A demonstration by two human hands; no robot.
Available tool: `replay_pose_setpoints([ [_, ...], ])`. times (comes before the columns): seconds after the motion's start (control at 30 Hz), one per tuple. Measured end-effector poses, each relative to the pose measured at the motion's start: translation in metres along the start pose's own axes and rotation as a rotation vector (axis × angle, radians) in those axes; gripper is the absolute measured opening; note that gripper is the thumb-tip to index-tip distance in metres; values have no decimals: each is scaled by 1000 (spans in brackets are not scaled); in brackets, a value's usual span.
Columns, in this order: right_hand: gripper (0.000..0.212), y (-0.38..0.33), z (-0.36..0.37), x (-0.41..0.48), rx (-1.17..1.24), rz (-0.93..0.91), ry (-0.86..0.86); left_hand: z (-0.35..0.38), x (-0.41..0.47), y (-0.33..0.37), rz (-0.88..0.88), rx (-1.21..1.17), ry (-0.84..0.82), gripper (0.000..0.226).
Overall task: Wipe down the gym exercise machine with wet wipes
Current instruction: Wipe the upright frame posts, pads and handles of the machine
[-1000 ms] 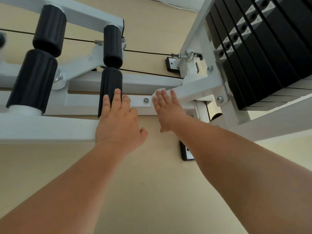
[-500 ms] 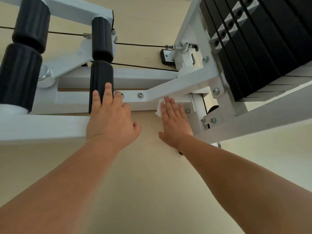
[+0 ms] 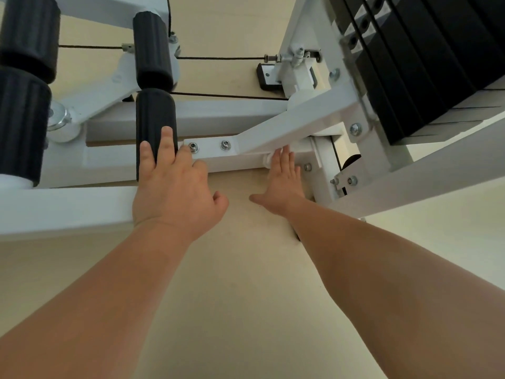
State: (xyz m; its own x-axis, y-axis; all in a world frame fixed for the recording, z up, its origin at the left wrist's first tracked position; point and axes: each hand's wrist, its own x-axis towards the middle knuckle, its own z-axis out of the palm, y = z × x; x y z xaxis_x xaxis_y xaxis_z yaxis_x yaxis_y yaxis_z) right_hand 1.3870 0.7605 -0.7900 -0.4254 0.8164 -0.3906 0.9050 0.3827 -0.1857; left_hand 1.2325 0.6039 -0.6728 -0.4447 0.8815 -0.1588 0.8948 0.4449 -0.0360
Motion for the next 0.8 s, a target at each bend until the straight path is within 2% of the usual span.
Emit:
replay_pose_setpoints([
  [0.1, 133, -3, -4, 0, 24, 82, 19, -2, 0, 0, -9, -7, -1, 65],
  [0.23, 128, -31, 10, -15, 32, -17, -56, -4, 0, 0, -16, -21, -19, 60],
  [0.3, 116, -42, 20, -32, -26, -145, -64, -6, -2, 1, -21, -33, -34, 58],
  [0.37, 100, -60, 25, -44, -74, -323, 9, -6, -4, 1, -20, -49, -37, 57],
  [0.43, 94, -84, 18, -36, -123, -398, 108, -6, -6, 1, -18, -61, -35, 54],
  [0.5, 94, -104, 5, -12, -164, -294, 168, -5, -7, 1, -12, -81, -25, 52],
  [0.6, 103, -116, -1, 17, -347, -212, 69, -4, -7, 0, -16, -112, -17, 54],
  [0.67, 104, -117, 7, 22, -458, -298, 39, -4, -7, -1, -18, -117, -11, 54],
  [0.8, 96, -90, 9, 20, -656, -616, 180, -4, -6, -1, -13, -99, -13, 54],
])
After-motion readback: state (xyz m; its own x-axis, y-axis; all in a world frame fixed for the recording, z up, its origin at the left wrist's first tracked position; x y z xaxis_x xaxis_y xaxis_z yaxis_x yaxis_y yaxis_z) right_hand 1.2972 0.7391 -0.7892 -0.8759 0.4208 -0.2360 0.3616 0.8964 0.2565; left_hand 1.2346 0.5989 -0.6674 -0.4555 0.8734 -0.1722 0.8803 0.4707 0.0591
